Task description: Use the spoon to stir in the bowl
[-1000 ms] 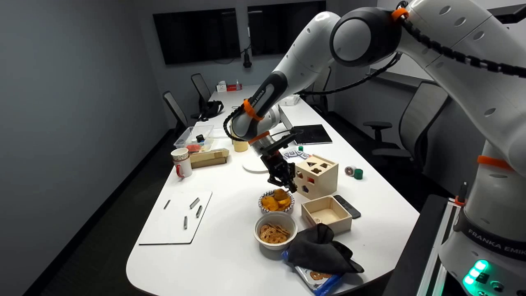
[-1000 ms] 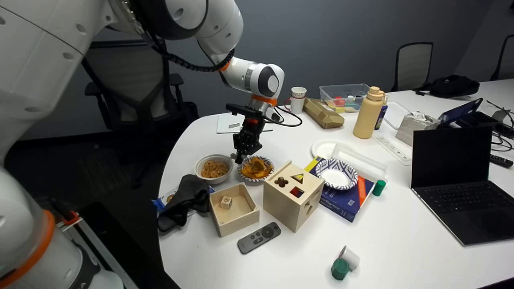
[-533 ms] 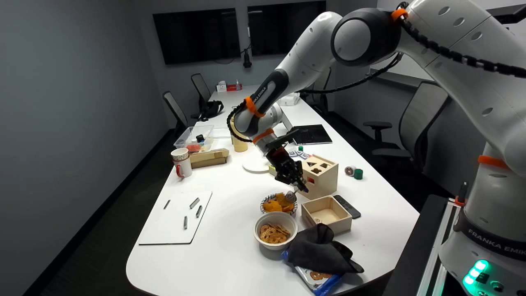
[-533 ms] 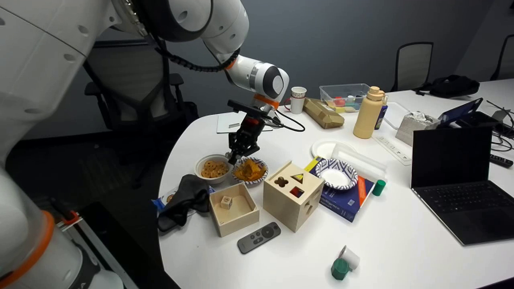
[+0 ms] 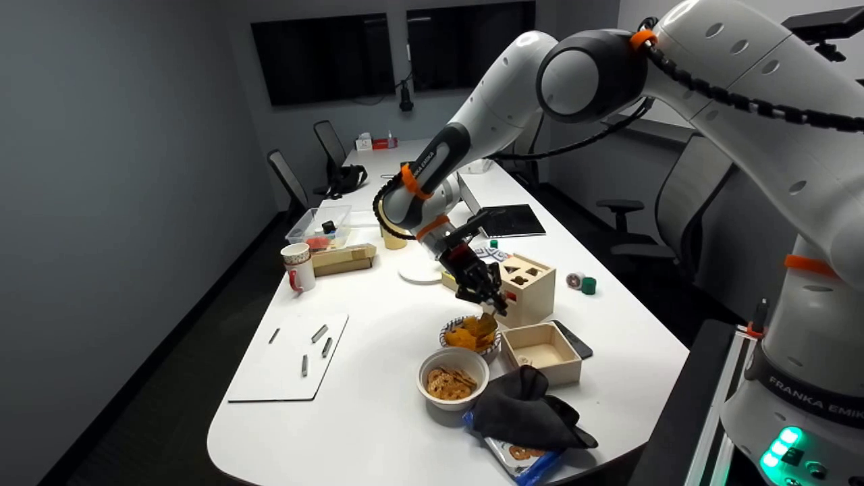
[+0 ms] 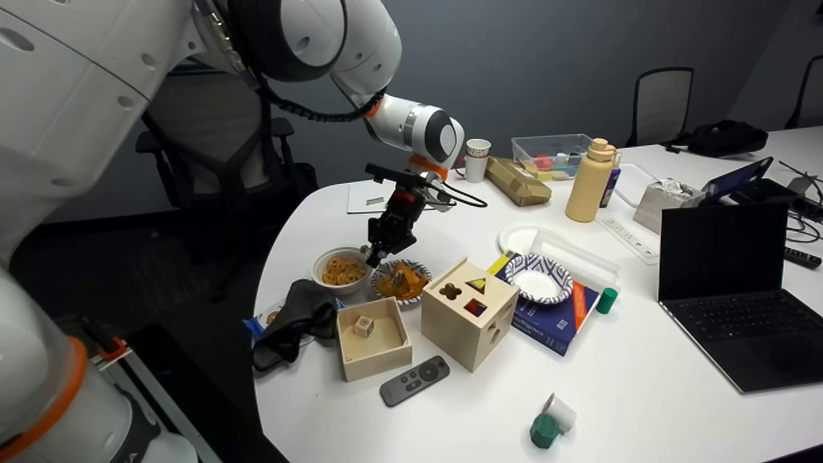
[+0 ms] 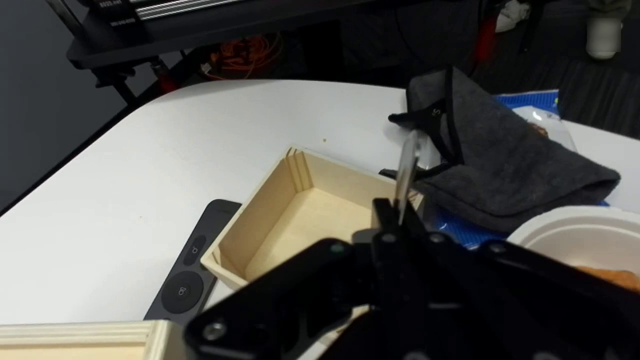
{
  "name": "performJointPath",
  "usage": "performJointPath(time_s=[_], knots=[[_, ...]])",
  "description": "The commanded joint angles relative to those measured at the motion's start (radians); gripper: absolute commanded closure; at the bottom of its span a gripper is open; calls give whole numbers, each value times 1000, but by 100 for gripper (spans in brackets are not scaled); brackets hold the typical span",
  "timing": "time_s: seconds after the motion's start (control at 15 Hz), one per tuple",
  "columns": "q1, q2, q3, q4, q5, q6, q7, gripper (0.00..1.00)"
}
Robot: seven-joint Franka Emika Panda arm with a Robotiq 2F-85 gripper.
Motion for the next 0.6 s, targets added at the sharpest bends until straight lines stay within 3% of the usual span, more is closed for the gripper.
performJointPath(time_s=[0.0,0.27,0.53], knots=[[45,22,-33,37,-51,65,94,99],[55,11,-32,23,-79,166,117,99],[13,-3,4,19,-25,171,16,99]])
